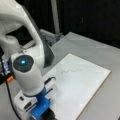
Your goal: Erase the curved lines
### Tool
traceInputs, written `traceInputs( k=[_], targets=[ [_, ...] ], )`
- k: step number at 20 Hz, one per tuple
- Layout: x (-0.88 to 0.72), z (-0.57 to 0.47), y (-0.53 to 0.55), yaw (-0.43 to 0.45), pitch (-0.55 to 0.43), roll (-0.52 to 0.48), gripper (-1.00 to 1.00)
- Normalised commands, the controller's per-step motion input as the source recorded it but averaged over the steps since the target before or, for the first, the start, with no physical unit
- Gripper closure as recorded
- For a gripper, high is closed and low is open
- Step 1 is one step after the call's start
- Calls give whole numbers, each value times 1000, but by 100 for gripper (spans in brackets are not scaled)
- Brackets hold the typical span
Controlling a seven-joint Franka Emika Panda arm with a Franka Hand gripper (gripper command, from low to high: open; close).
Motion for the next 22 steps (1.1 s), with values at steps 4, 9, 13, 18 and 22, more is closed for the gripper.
traceInputs(
  k=[4,9,13,18,22],
  targets=[
    [-43,-127,38,-56,-149,35,100],
    [-65,-98,32,-75,-131,25,100],
    [-141,114,51,-88,-68,-2,100],
    [-220,341,101,-74,14,-19,100],
    [-216,308,152,-44,45,-38,100]
  ],
)
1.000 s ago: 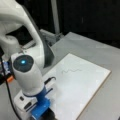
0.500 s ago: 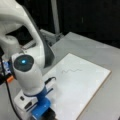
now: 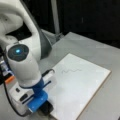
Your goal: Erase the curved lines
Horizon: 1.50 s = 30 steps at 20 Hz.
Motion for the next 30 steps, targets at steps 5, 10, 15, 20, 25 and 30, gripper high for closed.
traceInputs(
  k=[5,10,15,20,25,30],
  targets=[
    [-217,170,266,-128,-5,-35,100],
    [-258,28,375,-234,-75,-12,100],
    [-335,31,545,-319,-105,16,100],
    [-319,-40,503,-282,-112,23,100],
    [-254,-166,351,-247,-159,83,100],
    [-238,-258,329,-234,-279,175,100]
  ],
)
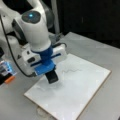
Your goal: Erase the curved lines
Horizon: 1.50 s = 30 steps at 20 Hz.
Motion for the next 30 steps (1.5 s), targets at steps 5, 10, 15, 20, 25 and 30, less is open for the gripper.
traceInputs(
  k=[5,10,15,20,25,30],
  targets=[
    [-229,-295,427,-251,-306,136,100],
    [-175,-221,382,-271,-249,47,100],
    [-154,-276,317,-261,-226,19,100],
    [-139,-316,152,-220,-214,38,100],
    [-184,-278,101,-213,-194,76,100],
    [-292,-156,66,-190,-182,105,100]
  ],
)
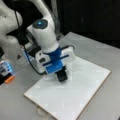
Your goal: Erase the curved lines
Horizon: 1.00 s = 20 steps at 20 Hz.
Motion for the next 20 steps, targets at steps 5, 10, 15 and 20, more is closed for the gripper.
traceInputs(
  k=[5,10,15,20],
  targets=[
    [-402,-151,128,-170,-173,148,100],
    [-401,-210,180,-146,-188,141,100],
    [-352,-285,123,-118,-218,103,100],
    [-349,-342,31,-99,-239,81,100]
  ],
)
